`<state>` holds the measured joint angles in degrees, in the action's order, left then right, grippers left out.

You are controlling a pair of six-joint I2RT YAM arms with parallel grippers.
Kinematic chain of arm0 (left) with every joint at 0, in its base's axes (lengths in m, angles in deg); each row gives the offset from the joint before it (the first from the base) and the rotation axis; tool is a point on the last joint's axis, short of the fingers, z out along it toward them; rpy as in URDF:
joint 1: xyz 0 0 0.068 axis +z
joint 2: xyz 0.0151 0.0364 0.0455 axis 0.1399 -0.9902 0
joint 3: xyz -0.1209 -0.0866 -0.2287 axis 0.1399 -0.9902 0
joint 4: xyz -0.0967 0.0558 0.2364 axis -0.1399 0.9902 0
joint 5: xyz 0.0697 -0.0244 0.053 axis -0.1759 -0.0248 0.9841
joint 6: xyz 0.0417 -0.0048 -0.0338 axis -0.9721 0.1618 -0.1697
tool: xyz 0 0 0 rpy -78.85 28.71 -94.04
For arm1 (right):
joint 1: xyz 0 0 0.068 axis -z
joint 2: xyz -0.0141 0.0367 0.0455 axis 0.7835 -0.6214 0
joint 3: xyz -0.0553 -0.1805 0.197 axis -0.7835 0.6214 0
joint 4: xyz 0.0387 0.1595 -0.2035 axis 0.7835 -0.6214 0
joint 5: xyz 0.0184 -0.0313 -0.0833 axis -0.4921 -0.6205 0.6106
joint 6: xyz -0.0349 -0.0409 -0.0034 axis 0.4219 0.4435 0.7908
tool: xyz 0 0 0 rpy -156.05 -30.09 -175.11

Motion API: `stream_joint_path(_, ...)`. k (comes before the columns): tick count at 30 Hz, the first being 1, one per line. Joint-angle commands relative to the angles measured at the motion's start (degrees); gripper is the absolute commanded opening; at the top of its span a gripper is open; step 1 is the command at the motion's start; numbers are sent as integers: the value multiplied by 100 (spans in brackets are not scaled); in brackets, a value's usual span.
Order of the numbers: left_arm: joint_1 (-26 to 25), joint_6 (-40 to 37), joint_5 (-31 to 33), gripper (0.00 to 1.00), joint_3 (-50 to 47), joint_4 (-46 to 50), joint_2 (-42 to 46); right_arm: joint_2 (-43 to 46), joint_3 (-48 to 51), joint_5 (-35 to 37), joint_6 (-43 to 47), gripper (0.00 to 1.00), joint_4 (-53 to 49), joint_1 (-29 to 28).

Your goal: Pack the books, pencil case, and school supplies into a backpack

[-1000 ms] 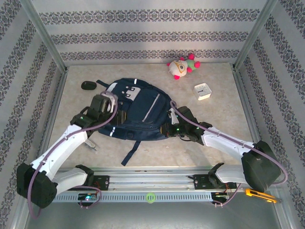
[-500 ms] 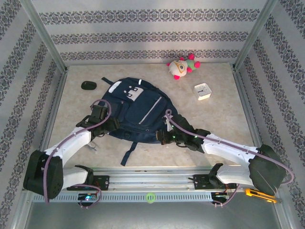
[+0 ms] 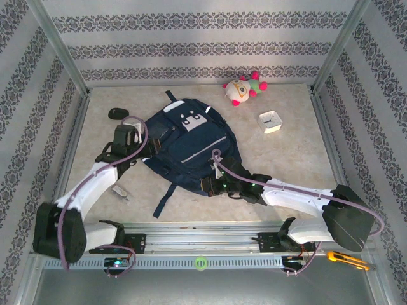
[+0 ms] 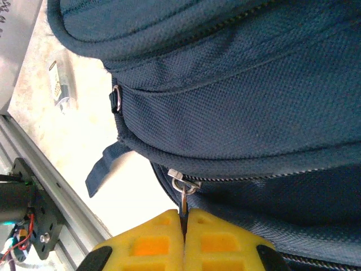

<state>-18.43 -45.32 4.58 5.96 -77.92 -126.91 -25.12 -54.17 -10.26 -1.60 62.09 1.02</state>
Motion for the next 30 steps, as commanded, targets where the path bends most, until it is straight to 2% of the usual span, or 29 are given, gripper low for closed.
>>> stream_joint_path(1, -62, -1707, -967, 60, -291, -372, 737, 83, -199, -523, 120, 0, -11, 163)
stream_joint_path(4, -394, -2805, -1526, 59, -406, -277, 1180, 77, -187, -708, 136, 0, 5, 281)
stream_joint_path(6, -772, -3511, -1587, 60, -396, -188, 1264, 79, -184, -779, 148, 0, 10, 335)
stream_joint_path(8, -1273, -4278, -1593, 63, -307, -26, 1179, 76, -191, -835, 158, 0, 11, 378)
stream_joint_path(10, -1851, -4869, -1193, 66, -122, 73, 915, 53, -193, -876, 166, 0, 2, 413)
stream_joint_path(13, -2359, -5212, -950, 73, 211, 135, 321, 35, -176, -891, 171, 0, 4, 457)
stream_joint_path(17, -2610, -5263, -767, 76, 376, -207, -243, 26, -150, -907, 174, 0, 15, 503)
stream_joint_path(18, -2645, -5215, -558, 76, 370, -395, -365, 26, -157, -916, 171, 0, 20, 508)
stream_joint_path(22, -2744, -5121, 4, 66, 523, -676, -806, 18, -158, -968, 192, 0, 59, 531)
stream_joint_path(25, -2756, -5091, 430, 69, 541, -883, -1079, 8, -154, -1037, 210, 0, 75, 580)
stream_joint_path(27, -2752, -5101, 712, 66, 472, -1072, -1160, 17, -140, -1066, 219, 0, 77, 617)
stream_joint_path(30, -2749, -5317, 573, 37, 421, -868, -1074, 51, -93, -1094, 212, 0, 10, 750)
